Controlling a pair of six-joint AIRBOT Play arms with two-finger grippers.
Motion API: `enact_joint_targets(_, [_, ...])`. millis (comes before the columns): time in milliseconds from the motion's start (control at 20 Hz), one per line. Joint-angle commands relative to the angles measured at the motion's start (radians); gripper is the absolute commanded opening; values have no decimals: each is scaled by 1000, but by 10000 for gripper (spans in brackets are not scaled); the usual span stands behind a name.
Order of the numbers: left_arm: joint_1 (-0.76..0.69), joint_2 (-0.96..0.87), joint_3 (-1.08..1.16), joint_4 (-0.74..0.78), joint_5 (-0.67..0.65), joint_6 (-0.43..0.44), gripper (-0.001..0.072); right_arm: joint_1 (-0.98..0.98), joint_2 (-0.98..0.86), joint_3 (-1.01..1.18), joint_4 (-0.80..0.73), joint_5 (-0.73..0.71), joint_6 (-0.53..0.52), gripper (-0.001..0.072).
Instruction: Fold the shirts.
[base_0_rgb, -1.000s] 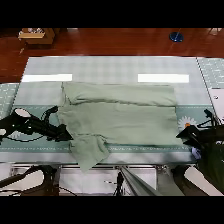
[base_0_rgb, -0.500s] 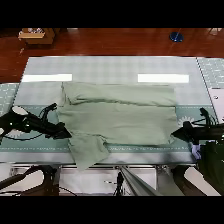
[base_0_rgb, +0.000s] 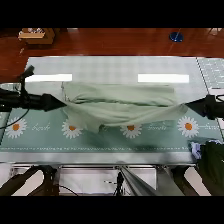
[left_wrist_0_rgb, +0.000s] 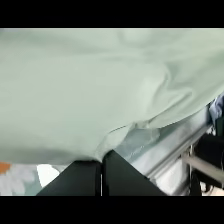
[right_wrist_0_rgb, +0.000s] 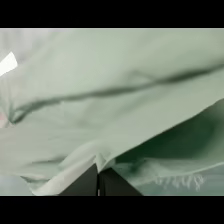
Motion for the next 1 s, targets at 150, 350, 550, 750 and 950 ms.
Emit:
enact_joint_targets(150, [-18, -80, 176, -33, 203, -34, 40, 0, -11, 69, 95, -243, 6, 17])
enact_joint_targets(350, [-61, -283, 243, -33, 204, -31, 40, 87, -106, 69, 110, -352, -17, 17])
enact_joint_targets(550, [-60, -431, 336, -32, 204, -31, 40, 227, -250, 114, 93, -580, -19, 17])
enact_joint_targets(750, [-62, -536, 415, -32, 201, -35, 40, 288, -423, 242, 91, -606, -19, 17])
enact_joint_targets(950, [-62, -625, 422, -32, 193, -34, 40, 348, -549, 269, 53, -647, -14, 18])
